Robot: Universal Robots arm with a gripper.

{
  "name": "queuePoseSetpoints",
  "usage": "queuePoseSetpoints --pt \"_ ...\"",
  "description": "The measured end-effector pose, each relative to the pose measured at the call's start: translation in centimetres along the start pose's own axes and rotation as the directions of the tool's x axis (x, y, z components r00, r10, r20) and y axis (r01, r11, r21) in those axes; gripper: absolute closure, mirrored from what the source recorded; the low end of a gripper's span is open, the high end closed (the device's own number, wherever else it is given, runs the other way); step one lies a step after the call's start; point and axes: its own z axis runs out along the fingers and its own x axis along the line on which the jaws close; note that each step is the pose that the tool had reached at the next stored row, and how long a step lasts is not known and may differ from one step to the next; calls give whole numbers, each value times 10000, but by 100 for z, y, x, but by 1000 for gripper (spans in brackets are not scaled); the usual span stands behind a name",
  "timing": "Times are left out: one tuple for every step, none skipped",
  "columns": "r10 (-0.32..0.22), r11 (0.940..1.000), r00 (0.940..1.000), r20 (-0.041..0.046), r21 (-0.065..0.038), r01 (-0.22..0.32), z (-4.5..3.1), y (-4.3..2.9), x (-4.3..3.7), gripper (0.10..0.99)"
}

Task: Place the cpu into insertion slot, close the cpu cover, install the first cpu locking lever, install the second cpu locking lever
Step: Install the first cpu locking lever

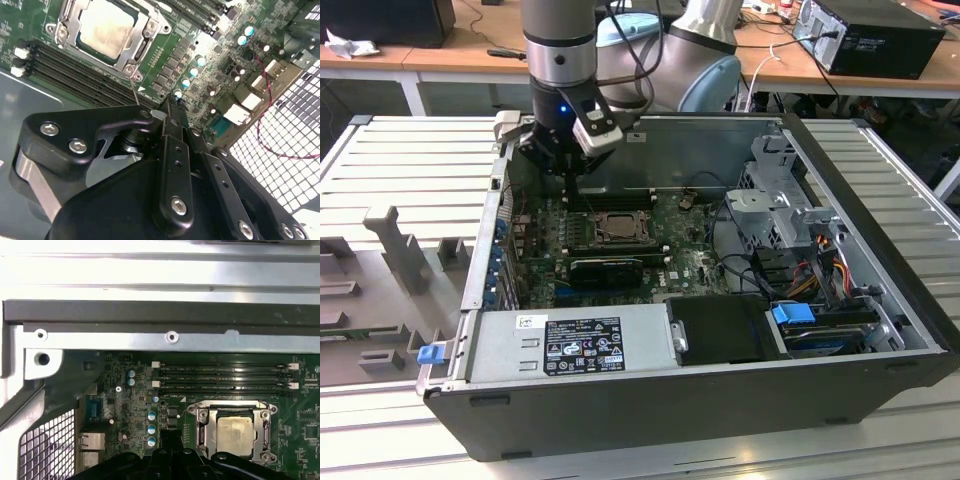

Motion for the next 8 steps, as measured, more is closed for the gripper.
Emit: queuePoseSetpoints --pt "-14 10000 10000 0 -1 14 6 16 11 980" --pt "-14 10000 10000 0 -2 14 13 44 27 980" --pt "-13 10000 10000 0 -2 13 16 56 32 980" --pt "-14 10000 10000 0 -2 14 19 71 35 980" --pt "-15 10000 10000 0 -2 15 22 88 36 980" --pt "-15 10000 10000 0 -3 15 26 107 35 980" --pt "-15 10000 10000 0 -3 15 30 144 35 980" --pt "-13 10000 10000 -1 -3 13 31 165 33 980"
